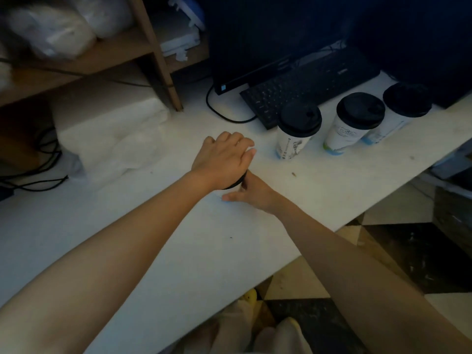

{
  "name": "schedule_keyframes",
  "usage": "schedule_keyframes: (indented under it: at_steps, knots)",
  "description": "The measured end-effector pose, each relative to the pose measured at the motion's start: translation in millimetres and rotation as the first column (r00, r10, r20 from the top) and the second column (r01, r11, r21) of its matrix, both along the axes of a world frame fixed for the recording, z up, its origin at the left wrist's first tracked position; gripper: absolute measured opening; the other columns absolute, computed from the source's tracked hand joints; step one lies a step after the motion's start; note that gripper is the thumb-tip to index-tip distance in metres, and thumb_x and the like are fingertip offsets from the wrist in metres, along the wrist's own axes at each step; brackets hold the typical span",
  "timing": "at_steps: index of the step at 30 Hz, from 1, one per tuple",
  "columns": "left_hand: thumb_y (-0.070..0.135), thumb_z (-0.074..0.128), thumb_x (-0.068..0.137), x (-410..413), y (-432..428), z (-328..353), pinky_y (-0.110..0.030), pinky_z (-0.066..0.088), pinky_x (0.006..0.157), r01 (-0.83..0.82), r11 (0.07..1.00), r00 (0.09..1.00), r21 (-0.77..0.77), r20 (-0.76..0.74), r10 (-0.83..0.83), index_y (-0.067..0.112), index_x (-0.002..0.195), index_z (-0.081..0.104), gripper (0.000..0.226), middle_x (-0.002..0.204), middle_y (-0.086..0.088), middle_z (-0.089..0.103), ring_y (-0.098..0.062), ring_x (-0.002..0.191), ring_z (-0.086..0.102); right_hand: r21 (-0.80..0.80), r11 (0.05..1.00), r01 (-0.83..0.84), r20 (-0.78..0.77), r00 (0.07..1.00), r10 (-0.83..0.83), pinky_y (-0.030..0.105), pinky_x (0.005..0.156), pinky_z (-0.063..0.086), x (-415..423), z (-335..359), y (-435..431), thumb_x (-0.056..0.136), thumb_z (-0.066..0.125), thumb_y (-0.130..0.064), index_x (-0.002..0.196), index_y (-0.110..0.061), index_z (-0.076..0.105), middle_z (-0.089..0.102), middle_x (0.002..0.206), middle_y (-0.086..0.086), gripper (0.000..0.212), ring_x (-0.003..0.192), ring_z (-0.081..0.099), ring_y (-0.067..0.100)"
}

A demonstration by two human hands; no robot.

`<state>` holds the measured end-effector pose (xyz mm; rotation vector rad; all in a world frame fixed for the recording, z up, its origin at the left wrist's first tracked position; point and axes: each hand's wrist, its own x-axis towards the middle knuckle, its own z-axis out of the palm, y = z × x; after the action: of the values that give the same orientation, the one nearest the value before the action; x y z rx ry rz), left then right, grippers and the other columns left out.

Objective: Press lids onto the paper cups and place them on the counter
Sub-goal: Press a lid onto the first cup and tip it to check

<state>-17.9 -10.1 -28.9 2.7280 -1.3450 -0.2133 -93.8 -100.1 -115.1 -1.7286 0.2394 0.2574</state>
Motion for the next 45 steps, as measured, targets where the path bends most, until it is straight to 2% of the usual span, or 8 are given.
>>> schedule_keyframes:
  at_steps: [7, 10, 15, 19, 24, 32, 38, 45]
  knots:
    - [0.047, 0.019, 0.099, 1.1, 4.6, 8.0, -0.043, 0.019, 0.112, 0.052, 0.999, 0.999, 0.000, 0.000, -0.052, 0.028, 0.144, 0.032, 0.051, 0.150, 0.002, 0.037, -0.017, 0.139, 0.027, 0.006, 0.992, 0.125, 0.073, 0.989, -0.125, 0.026, 0.106, 0.034, -3.4, -4.6, 11.5, 0.073, 0.079, -0.023, 0.144, -0.022, 0.025, 0.038, 0.139, -0.014, 0.089, 0.129, 0.037, 0.006]
    - [0.051, 0.020, 0.098, -1.1, 9.9, 9.5, -0.051, 0.014, 0.114, -0.162, 0.986, 0.984, 0.033, 0.082, 0.159, 0.022, 0.146, 0.028, 0.057, 0.151, -0.006, 0.035, -0.025, 0.141, 0.024, 0.068, 0.941, 0.332, 0.134, 0.931, -0.338, 0.012, 0.095, 0.037, -9.2, -6.4, 31.1, 0.073, 0.079, -0.014, 0.140, -0.019, 0.031, 0.045, 0.127, -0.014, 0.082, 0.116, 0.042, -0.001]
    - [0.042, 0.023, 0.100, -10.0, 11.6, 4.4, -0.047, 0.029, 0.105, -0.358, 0.933, 0.928, -0.036, -0.124, 0.351, 0.023, 0.146, 0.028, 0.050, 0.149, -0.006, 0.036, -0.027, 0.136, 0.029, 0.246, 0.847, 0.472, 0.284, 0.800, -0.529, 0.000, 0.090, 0.036, -15.1, -9.7, 68.7, 0.076, 0.071, 0.005, 0.125, -0.026, 0.038, 0.048, 0.121, -0.018, 0.067, 0.105, 0.047, -0.020]
    - [0.038, 0.028, 0.100, 6.3, 25.7, 6.1, -0.038, 0.029, 0.104, -0.128, 0.988, 0.986, -0.088, -0.116, 0.118, 0.026, 0.142, 0.036, 0.045, 0.146, -0.001, 0.041, -0.021, 0.137, 0.030, 0.214, 0.890, 0.402, 0.268, 0.852, -0.450, 0.005, 0.087, 0.040, -19.3, -19.7, 56.4, 0.080, 0.067, 0.006, 0.134, -0.002, 0.034, 0.048, 0.122, 0.003, 0.064, 0.106, 0.051, -0.001]
    - [0.037, 0.028, 0.101, 17.1, 31.5, 14.4, -0.037, 0.023, 0.108, 0.117, 0.993, 0.981, 0.003, -0.154, -0.115, 0.030, 0.145, 0.032, 0.044, 0.148, 0.004, 0.039, -0.016, 0.138, 0.028, 0.166, 0.978, 0.124, 0.195, 0.968, -0.155, 0.005, 0.082, 0.044, -2.1, -16.7, 23.4, 0.075, 0.072, 0.005, 0.141, -0.007, 0.026, 0.043, 0.126, -0.004, 0.081, 0.109, 0.049, 0.000]
    - [0.043, 0.025, 0.098, 2.9, 16.1, 4.4, -0.044, 0.026, 0.106, -0.160, 0.986, 0.987, 0.039, 0.001, 0.160, 0.025, 0.149, 0.019, 0.054, 0.152, -0.002, 0.032, -0.023, 0.138, 0.028, 0.155, 0.887, 0.436, 0.312, 0.830, -0.463, 0.023, 0.089, 0.050, 3.6, -32.2, 60.9, 0.064, 0.084, -0.009, 0.125, -0.013, 0.045, 0.058, 0.119, 0.004, 0.072, 0.108, 0.058, 0.014]
    - [0.038, 0.027, 0.097, 3.4, 16.4, 2.5, -0.043, 0.033, 0.097, -0.146, 0.989, 0.989, 0.026, 0.007, 0.145, 0.023, 0.143, 0.031, 0.048, 0.146, 0.001, 0.038, -0.021, 0.131, 0.035, 0.173, 0.962, 0.209, 0.192, 0.951, -0.241, 0.013, 0.085, 0.048, 7.7, -34.7, 38.4, 0.071, 0.078, -0.002, 0.127, -0.028, 0.034, 0.052, 0.117, -0.012, 0.077, 0.104, 0.054, -0.002]
    - [0.037, 0.028, 0.097, 4.8, 15.7, 2.7, -0.042, 0.033, 0.096, -0.141, 0.990, 0.990, 0.020, 0.031, 0.141, 0.023, 0.139, 0.036, 0.046, 0.143, 0.001, 0.041, -0.022, 0.127, 0.039, 0.102, 0.978, 0.185, 0.214, 0.956, -0.203, 0.018, 0.090, 0.046, 7.2, -26.2, 36.6, 0.071, 0.079, -0.007, 0.129, -0.030, 0.031, 0.051, 0.123, -0.006, 0.079, 0.113, 0.051, 0.010]
